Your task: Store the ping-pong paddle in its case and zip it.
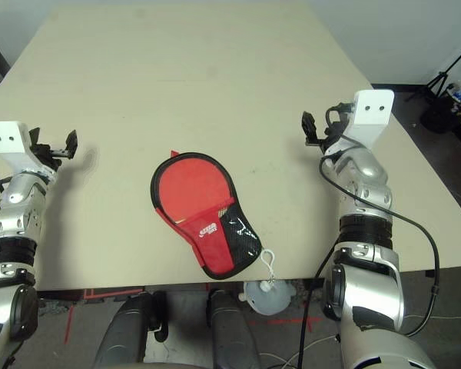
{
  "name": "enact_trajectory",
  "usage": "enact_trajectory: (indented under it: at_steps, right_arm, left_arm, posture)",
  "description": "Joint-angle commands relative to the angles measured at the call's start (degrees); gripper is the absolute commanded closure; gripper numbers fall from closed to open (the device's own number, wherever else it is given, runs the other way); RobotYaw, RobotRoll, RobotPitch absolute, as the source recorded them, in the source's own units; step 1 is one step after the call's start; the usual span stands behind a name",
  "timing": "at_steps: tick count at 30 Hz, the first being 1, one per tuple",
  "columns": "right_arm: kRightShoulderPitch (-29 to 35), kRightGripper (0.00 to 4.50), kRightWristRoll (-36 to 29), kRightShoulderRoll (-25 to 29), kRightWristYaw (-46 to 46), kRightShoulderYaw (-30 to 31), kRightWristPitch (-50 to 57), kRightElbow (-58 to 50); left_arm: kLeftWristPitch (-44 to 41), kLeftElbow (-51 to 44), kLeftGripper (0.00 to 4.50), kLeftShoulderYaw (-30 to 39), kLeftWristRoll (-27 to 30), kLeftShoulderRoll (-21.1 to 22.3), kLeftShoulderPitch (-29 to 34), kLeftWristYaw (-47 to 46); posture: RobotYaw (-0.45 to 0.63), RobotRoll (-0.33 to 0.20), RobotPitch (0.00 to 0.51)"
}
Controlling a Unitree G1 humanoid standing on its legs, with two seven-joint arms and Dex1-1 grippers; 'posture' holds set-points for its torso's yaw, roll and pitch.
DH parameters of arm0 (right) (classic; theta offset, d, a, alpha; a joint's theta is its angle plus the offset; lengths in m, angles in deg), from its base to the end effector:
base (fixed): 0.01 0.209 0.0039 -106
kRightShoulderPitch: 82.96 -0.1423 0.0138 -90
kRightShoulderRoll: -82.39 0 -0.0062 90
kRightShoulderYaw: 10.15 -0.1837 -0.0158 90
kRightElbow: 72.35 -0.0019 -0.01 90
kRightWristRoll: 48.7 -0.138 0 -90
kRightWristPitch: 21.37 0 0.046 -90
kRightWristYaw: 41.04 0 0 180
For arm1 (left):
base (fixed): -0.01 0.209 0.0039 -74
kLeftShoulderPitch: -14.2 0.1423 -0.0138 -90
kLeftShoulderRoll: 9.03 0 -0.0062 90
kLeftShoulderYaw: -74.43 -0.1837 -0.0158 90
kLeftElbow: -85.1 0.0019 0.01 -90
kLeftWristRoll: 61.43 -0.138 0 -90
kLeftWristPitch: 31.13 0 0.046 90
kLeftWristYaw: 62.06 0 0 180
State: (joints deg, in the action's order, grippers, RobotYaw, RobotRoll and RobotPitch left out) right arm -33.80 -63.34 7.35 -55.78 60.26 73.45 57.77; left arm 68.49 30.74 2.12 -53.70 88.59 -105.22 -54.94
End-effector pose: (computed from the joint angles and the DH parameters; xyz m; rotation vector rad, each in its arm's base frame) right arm 0.3059 -0.3047 0.1536 0.0063 -0.0857 -0.1382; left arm 0.2841 0.2800 0.1003 0.1255 -0.1411 0.2095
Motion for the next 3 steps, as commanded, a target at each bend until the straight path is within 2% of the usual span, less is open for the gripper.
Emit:
enact_trajectory:
  at_steps: [1,3]
  right_arm:
    - [1.2,0.02,0.0,-0.4,0.7,-1.3,-2.4,3.3]
    - [1.6,0.02,0.2,-0.2,0.6,-1.1,-3.4,3.8]
  left_arm:
    - [0.7,-2.5,0.00,-0.6,-0.9,-2.0,3.9,-2.0]
    - [0.5,-3.7,0.00,-1.0,-1.0,-2.8,5.2,-2.6]
  posture:
    - [-0.04,0.000,0.164]
    - [-0.05,0.000,0.166]
